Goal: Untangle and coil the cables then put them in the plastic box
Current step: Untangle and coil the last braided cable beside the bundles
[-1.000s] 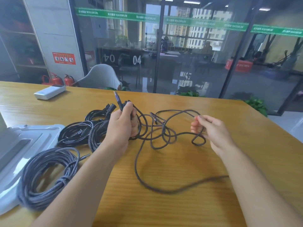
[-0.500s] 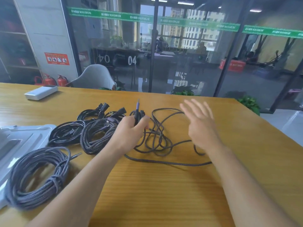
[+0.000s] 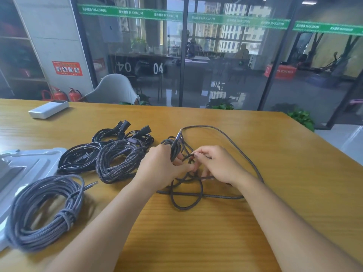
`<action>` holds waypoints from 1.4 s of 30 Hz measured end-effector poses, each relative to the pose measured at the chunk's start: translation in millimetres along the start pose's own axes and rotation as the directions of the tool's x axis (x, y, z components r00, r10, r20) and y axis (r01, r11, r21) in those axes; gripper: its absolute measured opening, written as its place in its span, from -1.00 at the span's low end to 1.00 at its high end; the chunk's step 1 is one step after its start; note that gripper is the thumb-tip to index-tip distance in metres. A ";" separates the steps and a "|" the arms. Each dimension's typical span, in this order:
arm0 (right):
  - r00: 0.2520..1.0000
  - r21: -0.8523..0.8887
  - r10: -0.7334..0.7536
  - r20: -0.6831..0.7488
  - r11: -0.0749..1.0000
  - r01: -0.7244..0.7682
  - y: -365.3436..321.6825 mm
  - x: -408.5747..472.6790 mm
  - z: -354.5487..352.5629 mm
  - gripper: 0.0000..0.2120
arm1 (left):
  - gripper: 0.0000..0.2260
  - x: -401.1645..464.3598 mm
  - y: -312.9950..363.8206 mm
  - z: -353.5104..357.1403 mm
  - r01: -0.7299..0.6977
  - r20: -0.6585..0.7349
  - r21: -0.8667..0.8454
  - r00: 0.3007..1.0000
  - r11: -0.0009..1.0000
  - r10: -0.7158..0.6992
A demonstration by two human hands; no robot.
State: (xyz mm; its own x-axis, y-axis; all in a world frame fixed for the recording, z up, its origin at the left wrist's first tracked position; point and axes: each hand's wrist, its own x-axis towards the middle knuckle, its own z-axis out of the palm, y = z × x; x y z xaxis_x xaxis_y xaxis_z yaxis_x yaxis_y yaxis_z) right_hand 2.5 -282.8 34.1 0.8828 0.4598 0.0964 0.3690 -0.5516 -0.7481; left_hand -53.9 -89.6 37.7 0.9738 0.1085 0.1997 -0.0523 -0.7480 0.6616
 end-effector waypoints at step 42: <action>0.535 0.183 0.453 -0.713 0.857 -0.482 85.9 3.0 -102.2 -0.85 | -0.80 1.6 1.0 -28.7 -0.118 -0.350 -0.733 0.910 0.670 -0.223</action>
State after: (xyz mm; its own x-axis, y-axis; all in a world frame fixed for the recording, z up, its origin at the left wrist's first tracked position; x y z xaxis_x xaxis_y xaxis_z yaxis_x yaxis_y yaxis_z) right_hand 66.5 -399.9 37.3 0.8470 -0.5001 0.1803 -0.1629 -0.5670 -0.8075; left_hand -58.8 -71.4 59.5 0.8203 0.4945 0.2873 -0.3119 -0.0342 0.9495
